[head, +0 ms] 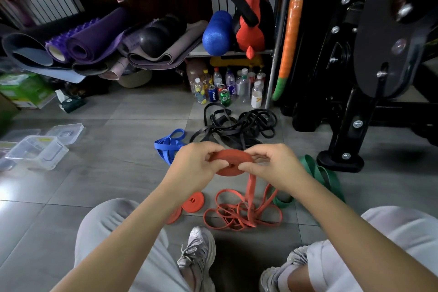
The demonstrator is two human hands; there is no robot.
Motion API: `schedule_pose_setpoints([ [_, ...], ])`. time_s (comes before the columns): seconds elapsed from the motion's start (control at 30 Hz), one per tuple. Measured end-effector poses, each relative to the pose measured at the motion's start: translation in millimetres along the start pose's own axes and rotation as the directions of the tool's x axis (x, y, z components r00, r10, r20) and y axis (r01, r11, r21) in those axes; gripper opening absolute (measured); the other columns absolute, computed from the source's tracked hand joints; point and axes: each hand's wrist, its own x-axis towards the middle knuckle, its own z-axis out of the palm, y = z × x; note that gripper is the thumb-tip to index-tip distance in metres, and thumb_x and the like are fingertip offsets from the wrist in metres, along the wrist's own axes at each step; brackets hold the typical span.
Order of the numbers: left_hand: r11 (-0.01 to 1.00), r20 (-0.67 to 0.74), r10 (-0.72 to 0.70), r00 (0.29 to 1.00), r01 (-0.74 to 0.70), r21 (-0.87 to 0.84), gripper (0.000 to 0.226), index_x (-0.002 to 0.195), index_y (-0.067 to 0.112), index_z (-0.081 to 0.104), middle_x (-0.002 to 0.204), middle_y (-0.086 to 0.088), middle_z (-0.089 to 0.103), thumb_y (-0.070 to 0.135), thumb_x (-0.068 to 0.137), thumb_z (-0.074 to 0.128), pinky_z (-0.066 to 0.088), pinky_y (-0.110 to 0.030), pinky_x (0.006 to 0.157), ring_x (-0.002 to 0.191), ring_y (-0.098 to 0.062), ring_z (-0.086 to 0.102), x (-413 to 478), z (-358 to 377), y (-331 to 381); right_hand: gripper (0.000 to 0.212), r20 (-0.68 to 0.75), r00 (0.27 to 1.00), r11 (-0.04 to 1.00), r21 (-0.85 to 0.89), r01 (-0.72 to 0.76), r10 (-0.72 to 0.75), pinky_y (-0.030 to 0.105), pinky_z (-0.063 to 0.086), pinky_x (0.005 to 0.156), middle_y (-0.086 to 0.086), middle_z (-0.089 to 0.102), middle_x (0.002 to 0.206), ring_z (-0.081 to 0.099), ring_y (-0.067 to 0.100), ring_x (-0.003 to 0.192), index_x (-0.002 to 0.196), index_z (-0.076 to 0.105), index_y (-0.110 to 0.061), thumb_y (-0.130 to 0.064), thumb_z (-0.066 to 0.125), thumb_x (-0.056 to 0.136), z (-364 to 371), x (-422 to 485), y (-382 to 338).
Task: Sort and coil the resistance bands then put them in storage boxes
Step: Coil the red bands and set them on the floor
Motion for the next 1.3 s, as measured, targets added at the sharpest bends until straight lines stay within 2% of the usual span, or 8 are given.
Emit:
schedule_pose_setpoints([
  [0.2, 0.896, -0.055, -0.126, 0.991, 0.090, -0.434, 0.026, 0.086, 0.027, 0.069, 0.079, 0.011, 0.074, 0.002, 0.081, 0.069, 0.055, -0.023, 0.068, 0.077, -0.006, 0.070, 0.2, -5.9, 1.7, 0.022, -0.068, 0.995, 0.946, 0.321, -0.051, 0.076, 0.013, 0.053, 0.073, 0.001, 0.074, 0.087, 0.070, 0.007, 0.078, 0.084, 0.071, -0.026, -0.008, 0.077, 0.073, 2.2, -3.4, 4.5],
  [0.37, 0.758, -0.032, -0.209, 0.977, 0.141, -0.637, 0.019, 0.098, 0.017, 0.069, 0.089, -0.001, 0.074, 0.006, 0.083, 0.066, 0.057, -0.026, 0.069, 0.085, -0.014, 0.070, -1.8, 0.3, -0.1, 0.024, -0.073, 0.996, 0.891, 0.453, -0.009, 0.047, 0.018, 0.055, 0.078, -0.010, 0.073, 0.082, 0.070, 0.005, 0.082, 0.087, 0.070, -0.025, -0.004, 0.073, 0.076, 2.2, -1.8, -0.3],
  [0.53, 0.546, 0.129, -0.230, 0.965, 0.238, -0.803, 0.028, 0.107, 0.009, 0.063, 0.100, -0.008, 0.073, 0.016, 0.081, 0.063, 0.058, -0.029, 0.072, 0.094, -0.022, 0.069, -7.3, 10.9, -1.0, 0.023, -0.100, 0.995, 0.842, 0.537, 0.055, -0.001, 0.013, 0.051, 0.074, -0.014, 0.073, 0.081, 0.069, 0.002, 0.081, 0.086, 0.069, -0.021, 0.000, 0.069, 0.079, 5.6, -2.2, -4.1],
  [0.63, 0.751, 0.072, -0.211, 0.975, 0.209, -0.626, 0.023, 0.106, 0.013, 0.057, 0.102, -0.003, 0.069, 0.006, 0.085, 0.064, 0.056, -0.026, 0.072, 0.096, -0.022, 0.067, -5.8, 11.4, -1.7, 0.020, -0.083, 0.996, 0.896, 0.443, 0.015, 0.024, 0.021, 0.055, 0.076, 0.002, 0.075, 0.086, 0.070, 0.006, 0.079, 0.089, 0.070, -0.019, -0.002, 0.071, 0.078, 7.3, -3.1, -2.9],
  [0.73, 0.994, -0.023, -0.013, 1.000, 0.011, -0.112, 0.056, 0.127, 0.029, 0.045, 0.113, 0.012, 0.054, 0.012, 0.080, 0.071, 0.048, -0.021, 0.082, 0.103, -0.008, 0.056, -4.9, 8.6, -2.3, 0.015, -0.030, 1.000, 0.997, 0.078, -0.001, 0.004, 0.030, 0.054, 0.081, -0.001, 0.074, 0.087, 0.069, 0.009, 0.081, 0.093, 0.074, -0.018, -0.016, 0.075, 0.078, 9.7, -2.3, -0.2],
  [0.9, 0.860, 0.134, 0.285, 0.949, -0.315, 0.402, 0.043, 0.126, 0.034, 0.053, 0.112, 0.007, 0.061, 0.019, 0.086, 0.058, 0.047, -0.034, 0.084, 0.106, -0.016, 0.057, -7.3, 5.6, 2.8, 0.016, 0.027, 0.997, 0.979, -0.186, 0.078, -0.075, 0.032, 0.052, 0.079, -0.008, 0.073, 0.085, 0.066, 0.006, 0.081, 0.092, 0.073, -0.021, -0.029, 0.072, 0.079, 10.1, -2.1, -3.9],
  [1.17, 0.983, -0.098, 0.185, 0.978, -0.184, 0.025, 0.034, 0.105, 0.033, 0.069, 0.088, 0.027, 0.067, 0.011, 0.080, 0.071, 0.040, -0.002, 0.076, 0.090, 0.011, 0.059, -5.5, -3.5, 2.5, 0.021, -0.028, 1.000, 0.991, 0.130, -0.008, 0.012, 0.030, 0.055, 0.083, -0.006, 0.073, 0.084, 0.069, 0.010, 0.081, 0.087, 0.072, -0.029, -0.015, 0.079, 0.074, 3.2, -0.7, -2.0],
  [1.3, 0.970, -0.222, 0.072, 0.972, -0.120, -0.211, 0.040, 0.104, 0.036, 0.066, 0.091, 0.026, 0.067, 0.005, 0.079, 0.071, 0.046, -0.007, 0.081, 0.089, 0.009, 0.063, -5.4, -6.3, 6.6, 0.022, -0.058, 0.998, 0.955, 0.297, -0.015, 0.033, 0.025, 0.055, 0.077, -0.004, 0.073, 0.081, 0.068, 0.011, 0.076, 0.083, 0.070, -0.028, -0.010, 0.077, 0.074, 0.2, -2.5, -2.7],
])
